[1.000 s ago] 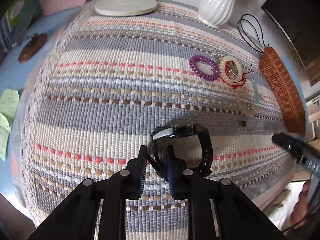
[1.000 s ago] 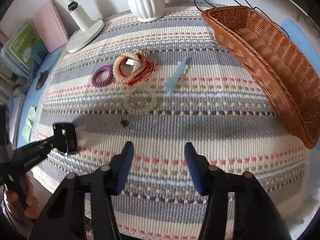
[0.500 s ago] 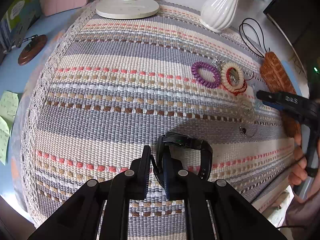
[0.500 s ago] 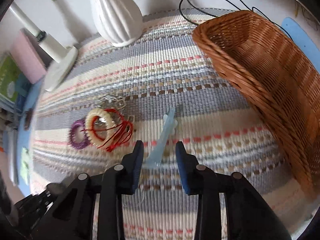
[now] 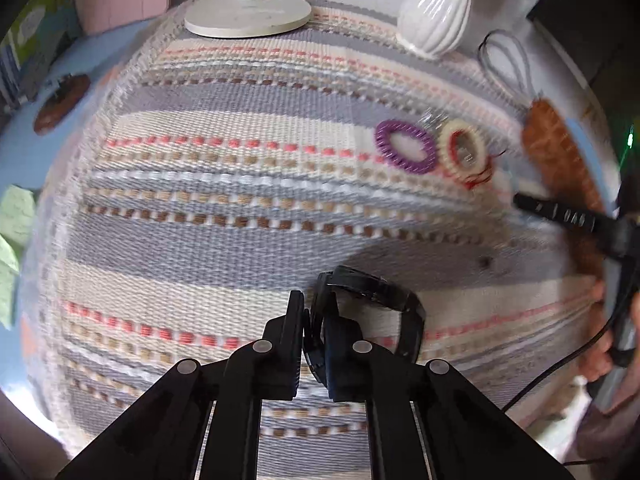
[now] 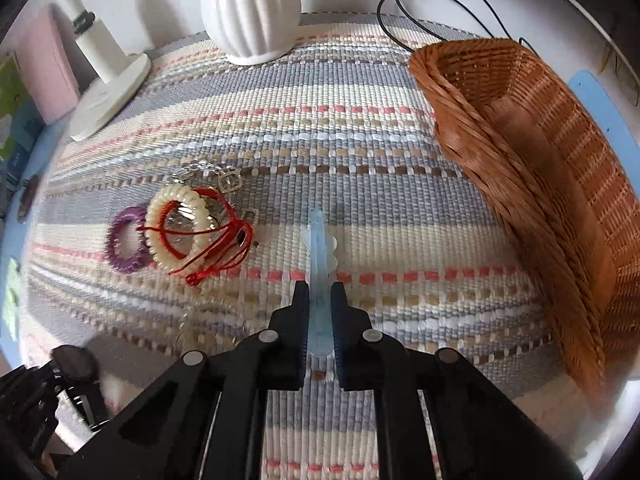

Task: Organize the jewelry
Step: 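Grasp the light blue hair clip with the right tool while the left tool holds the watch, then carry the watch and clip into the wicker basket and open both tools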

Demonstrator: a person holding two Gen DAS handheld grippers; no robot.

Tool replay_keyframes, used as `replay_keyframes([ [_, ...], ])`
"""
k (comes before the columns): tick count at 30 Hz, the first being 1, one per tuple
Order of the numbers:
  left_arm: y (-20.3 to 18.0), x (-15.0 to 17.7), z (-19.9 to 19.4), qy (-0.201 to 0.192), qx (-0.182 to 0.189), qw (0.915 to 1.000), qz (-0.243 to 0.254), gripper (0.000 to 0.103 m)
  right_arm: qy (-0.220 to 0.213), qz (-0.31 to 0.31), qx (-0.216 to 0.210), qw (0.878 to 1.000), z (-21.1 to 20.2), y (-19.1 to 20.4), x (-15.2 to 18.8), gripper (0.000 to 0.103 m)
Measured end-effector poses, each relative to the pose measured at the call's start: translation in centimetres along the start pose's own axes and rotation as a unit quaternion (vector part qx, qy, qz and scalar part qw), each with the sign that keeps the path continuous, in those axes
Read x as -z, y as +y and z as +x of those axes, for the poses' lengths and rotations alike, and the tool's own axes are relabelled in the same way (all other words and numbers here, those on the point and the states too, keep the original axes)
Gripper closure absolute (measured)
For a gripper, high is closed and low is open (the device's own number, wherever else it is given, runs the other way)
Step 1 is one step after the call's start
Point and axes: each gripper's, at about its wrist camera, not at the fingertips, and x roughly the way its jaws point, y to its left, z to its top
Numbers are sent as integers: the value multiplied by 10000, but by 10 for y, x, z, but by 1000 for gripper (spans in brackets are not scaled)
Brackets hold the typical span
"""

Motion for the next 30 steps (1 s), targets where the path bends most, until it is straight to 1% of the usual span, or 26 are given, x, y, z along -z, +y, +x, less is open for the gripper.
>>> replay_keyframes([
  [2,-2,-2,-5,-40,249,9997,-58,94,-49,26,-253,9997,-12,-6,4,90],
  [4,-6,-7,-12,-60,579,9983,-82,94,-127,26,-468,9988,-27,-14,4,90],
  [5,-9,-9,-15,-67,663,9977,-76,94,-152,35,-556,9983,-34,-17,4,90],
  [7,-23,-16,-23,-110,811,9966,8,94,-227,102,-774,9967,-52,-28,3,90],
  [9,-44,-26,-31,-193,936,9953,179,94,-332,213,-988,9943,-70,-40,1,90],
  [11,-70,-36,-40,-304,997,9937,400,94,-512,313,-1073,9924,-89,-57,-2,90],
  [13,-99,-53,-45,-404,1142,9905,649,94,-710,405,-1026,9914,-110,-75,-5,90],
  [16,-147,-83,-47,-547,1372,9830,1094,94,-949,638,-841,9899,-132,-111,-11,90],
  [18,-186,-105,-42,-549,1513,9777,1352,94,-1079,855,-615,9886,-143,-141,-12,90],
  [20,-229,-125,-33,-518,1615,9710,1683,94,-1117,1104,-472,9865,-145,-170,-14,90],
  [21,-246,-132,-28,-500,1625,9690,1793,94,-1098,1279,-374,9850,-145,-186,-15,90],
  [23,-287,-148,-9,-334,1683,9640,2032,94,-984,1549,-187,9828,-137,-217,-16,90],
  [25,-323,-158,11,-150,1676,9608,2204,94,-846,1763,-6,9807,-126,-245,-17,90],
  [26,-335,-160,20,-69,1685,9589,2282,94,-790,1838,34,9798,-120,-255,-19,90],
  [27,-354,-163,36,99,1668,9564,2395,94,-732,1923,63,9786,-114,-265,-19,90],
  [29,-380,-162,56,316,1517,9544,2551,94,-528,2073,57,9768,-99,-281,-19,90],
  [30,-395,-157,71,452,1352,9517,2719,94,-464,2099,-5,9766,-94,-286,-18,90],
])
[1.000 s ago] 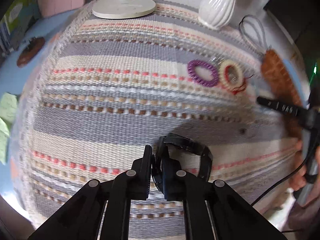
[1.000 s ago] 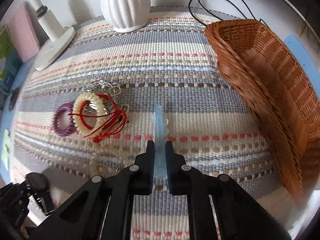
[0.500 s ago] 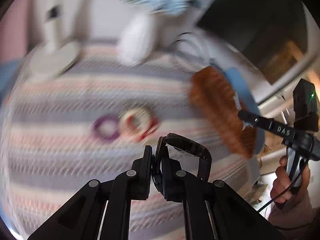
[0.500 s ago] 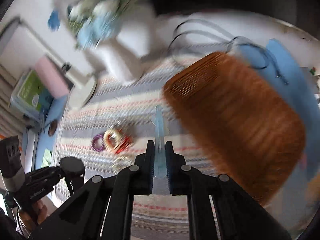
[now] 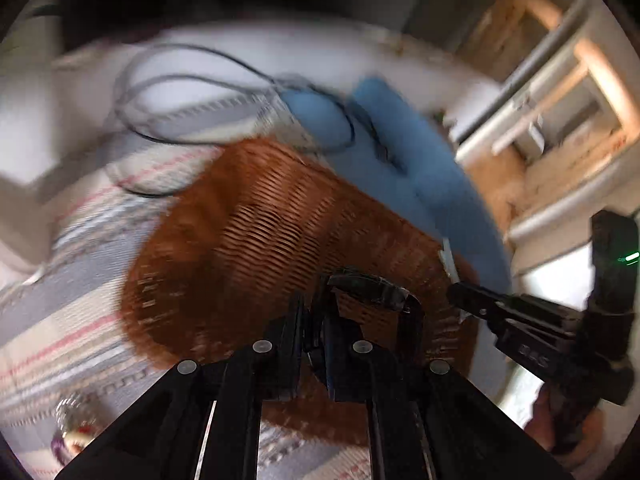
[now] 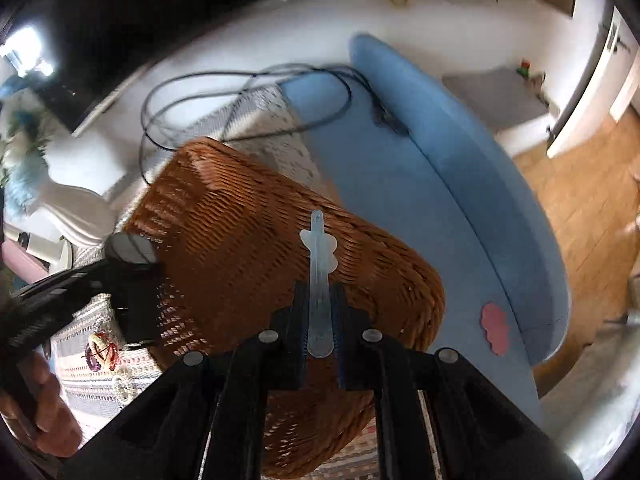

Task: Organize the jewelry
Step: 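Carry the watch and clip into the wicker basket and open both tools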

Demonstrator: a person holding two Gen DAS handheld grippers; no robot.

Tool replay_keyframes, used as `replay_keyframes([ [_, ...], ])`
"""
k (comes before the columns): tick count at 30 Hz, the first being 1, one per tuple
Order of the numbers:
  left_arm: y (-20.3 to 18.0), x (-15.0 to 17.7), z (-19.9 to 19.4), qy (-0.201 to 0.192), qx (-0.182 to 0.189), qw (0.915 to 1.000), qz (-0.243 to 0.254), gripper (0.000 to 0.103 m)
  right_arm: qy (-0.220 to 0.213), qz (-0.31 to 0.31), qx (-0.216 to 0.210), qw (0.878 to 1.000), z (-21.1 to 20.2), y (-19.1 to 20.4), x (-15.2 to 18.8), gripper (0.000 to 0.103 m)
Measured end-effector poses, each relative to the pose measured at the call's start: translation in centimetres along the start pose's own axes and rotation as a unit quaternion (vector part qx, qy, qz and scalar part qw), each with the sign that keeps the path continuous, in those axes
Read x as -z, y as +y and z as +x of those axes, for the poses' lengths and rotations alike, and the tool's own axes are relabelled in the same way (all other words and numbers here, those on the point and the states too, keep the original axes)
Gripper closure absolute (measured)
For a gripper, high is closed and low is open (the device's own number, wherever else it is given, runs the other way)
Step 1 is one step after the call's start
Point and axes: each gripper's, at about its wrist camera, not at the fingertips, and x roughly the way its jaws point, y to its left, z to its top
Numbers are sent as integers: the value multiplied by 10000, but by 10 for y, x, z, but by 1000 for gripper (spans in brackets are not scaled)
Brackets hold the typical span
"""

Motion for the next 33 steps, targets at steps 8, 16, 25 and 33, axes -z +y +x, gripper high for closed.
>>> replay_keyframes([
  [8,-29,12,63,762,-197,9964,302,93,459,-251,-97,9986,26,-10,5,90],
  [16,-28,19,31,390,295,9987,155,68,644,-89,-408,9971,27,-15,9,88],
  [25,41,87,-55,-211,205,9990,-327,56,262,216,-410,9986,-14,3,28,78],
  [33,175,171,-145,-701,-509,9820,-1676,57,40,-433,-709,9965,-30,103,52,70],
])
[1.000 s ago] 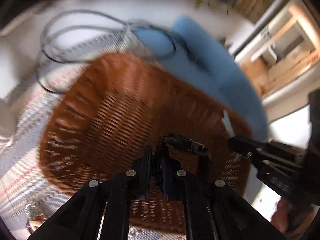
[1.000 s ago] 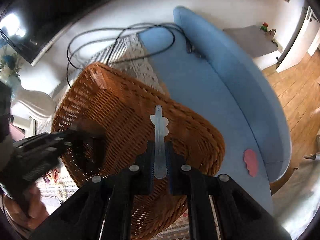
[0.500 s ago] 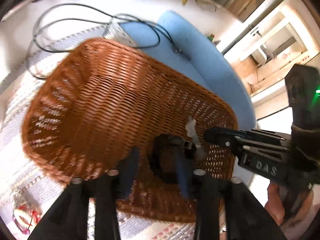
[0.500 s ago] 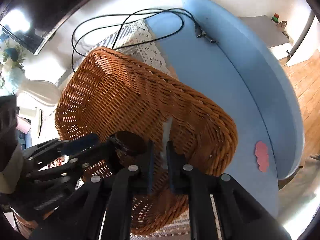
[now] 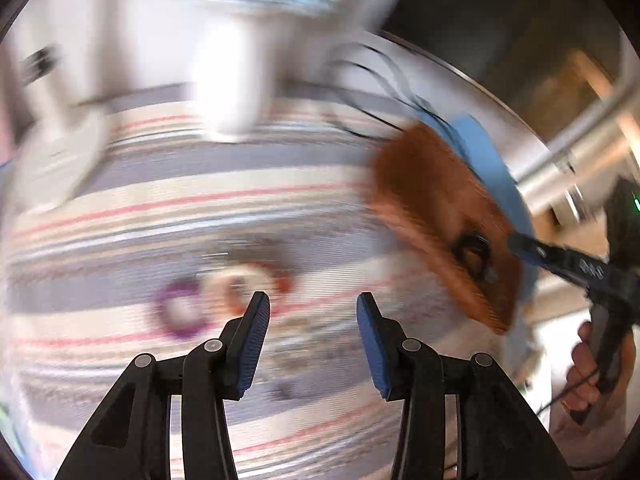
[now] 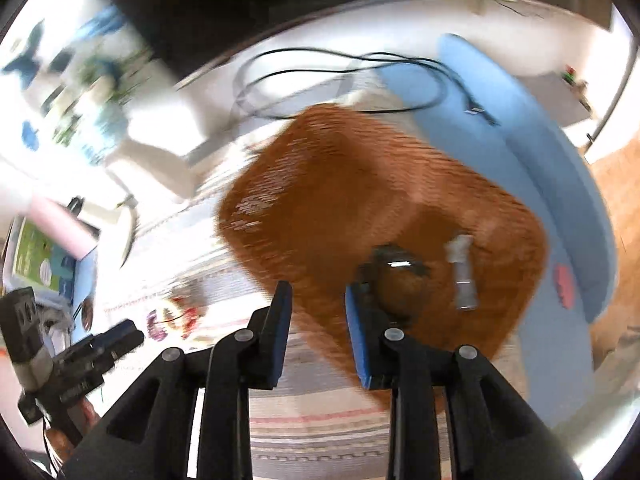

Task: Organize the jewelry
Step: 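Carry the watch and clip into the wicker basket and open both tools, then grasp the purple coil hair tie with the left tool while the right grasps the earring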

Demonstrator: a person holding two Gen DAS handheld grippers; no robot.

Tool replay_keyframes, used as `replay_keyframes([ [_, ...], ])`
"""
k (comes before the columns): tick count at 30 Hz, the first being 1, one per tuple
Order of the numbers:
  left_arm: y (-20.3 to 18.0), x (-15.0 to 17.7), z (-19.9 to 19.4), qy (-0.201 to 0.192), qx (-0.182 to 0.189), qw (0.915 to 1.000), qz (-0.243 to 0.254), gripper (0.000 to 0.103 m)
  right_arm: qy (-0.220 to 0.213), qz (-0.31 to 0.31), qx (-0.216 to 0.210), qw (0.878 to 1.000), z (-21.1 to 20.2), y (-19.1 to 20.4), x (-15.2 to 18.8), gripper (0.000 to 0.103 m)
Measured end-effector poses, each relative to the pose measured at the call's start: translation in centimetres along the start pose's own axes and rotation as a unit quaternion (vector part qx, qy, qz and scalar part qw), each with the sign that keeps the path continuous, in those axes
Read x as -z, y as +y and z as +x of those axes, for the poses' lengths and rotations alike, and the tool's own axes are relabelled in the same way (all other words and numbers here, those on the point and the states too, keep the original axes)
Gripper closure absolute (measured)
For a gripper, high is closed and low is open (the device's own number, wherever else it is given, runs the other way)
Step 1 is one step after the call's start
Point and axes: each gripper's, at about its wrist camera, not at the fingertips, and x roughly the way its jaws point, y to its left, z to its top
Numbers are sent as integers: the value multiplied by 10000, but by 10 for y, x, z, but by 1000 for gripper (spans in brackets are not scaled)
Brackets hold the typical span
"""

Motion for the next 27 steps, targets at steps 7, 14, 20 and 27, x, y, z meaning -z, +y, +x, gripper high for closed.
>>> replay_keyframes([
  [7,95,13,-10,-16,-514,9970,-579,57,420,-576,-363,9968,41,85,28,67],
  [14,103,20,20,202,-505,9979,-340,57,914,-911,-595,9898,90,128,69,67],
  [20,88,16,52,323,-765,9964,143,57,1229,-1105,-340,9857,128,138,89,67],
  [27,78,20,64,359,-1001,9933,454,57,1493,-1155,-440,9810,121,126,110,67],
])
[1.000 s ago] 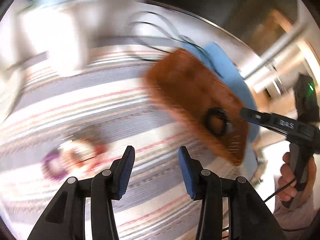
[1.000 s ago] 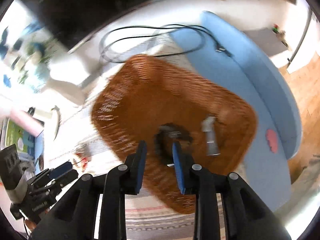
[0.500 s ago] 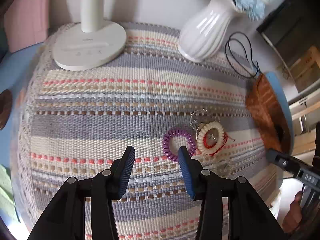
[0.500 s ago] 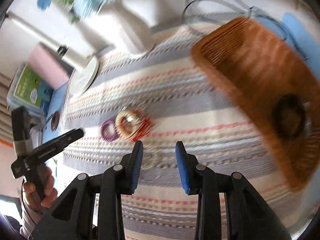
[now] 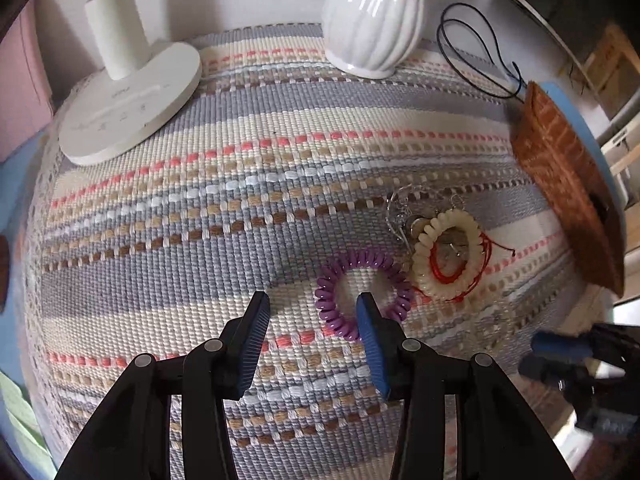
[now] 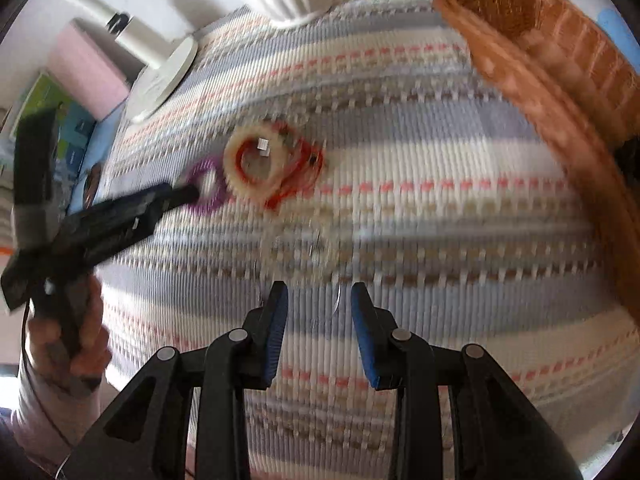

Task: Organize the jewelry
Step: 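Grasp the purple coil hair tie with the left tool while the right grasps the earring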

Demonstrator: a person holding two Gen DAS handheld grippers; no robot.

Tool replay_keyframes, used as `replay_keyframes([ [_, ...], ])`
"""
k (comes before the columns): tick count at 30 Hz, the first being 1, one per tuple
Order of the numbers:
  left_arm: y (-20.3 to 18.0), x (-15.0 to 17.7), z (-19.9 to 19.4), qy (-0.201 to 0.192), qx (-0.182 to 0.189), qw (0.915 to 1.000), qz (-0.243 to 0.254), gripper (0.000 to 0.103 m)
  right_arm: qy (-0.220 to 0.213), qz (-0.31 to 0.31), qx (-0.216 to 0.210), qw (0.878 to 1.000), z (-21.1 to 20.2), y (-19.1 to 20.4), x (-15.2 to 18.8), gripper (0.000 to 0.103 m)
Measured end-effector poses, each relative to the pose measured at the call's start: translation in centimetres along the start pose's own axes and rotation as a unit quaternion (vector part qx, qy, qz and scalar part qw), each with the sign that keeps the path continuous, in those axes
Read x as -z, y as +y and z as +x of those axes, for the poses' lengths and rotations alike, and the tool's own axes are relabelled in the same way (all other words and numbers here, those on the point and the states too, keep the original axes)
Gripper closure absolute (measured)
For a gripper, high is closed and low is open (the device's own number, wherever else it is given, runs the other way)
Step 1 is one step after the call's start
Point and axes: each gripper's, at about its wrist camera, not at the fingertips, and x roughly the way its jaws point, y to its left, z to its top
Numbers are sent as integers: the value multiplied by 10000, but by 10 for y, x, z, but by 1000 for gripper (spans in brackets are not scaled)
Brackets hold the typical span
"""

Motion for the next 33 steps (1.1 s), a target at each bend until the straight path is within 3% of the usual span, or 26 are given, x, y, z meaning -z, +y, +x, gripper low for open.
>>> replay_keyframes([
  [4,-6,3,1,-176,-199,9994,211,61,186,31,-150,9997,5,-3,18,67],
  [7,-10,2,2,-265,-398,9981,387,81,0,-307,-315,9990,-4,16,22,67],
  [12,6,-4,0,-209,21,9998,76,83,-9,-905,-159,9958,10,44,13,68],
  [17,11,-2,0,-183,118,9998,51,83,-93,-1468,424,9882,32,61,12,73],
  [20,7,0,0,-234,21,9997,88,83,-214,-1845,912,9784,37,74,20,89],
  [21,5,0,0,-245,-31,9996,107,83,-278,-1996,1079,9735,37,77,23,90],
  [24,-3,3,0,-316,-331,9986,275,93,-351,-2204,1260,9666,36,81,30,90],
  [33,-5,12,-45,-510,201,9983,216,93,-686,-1892,562,9779,-63,57,47,90],
])
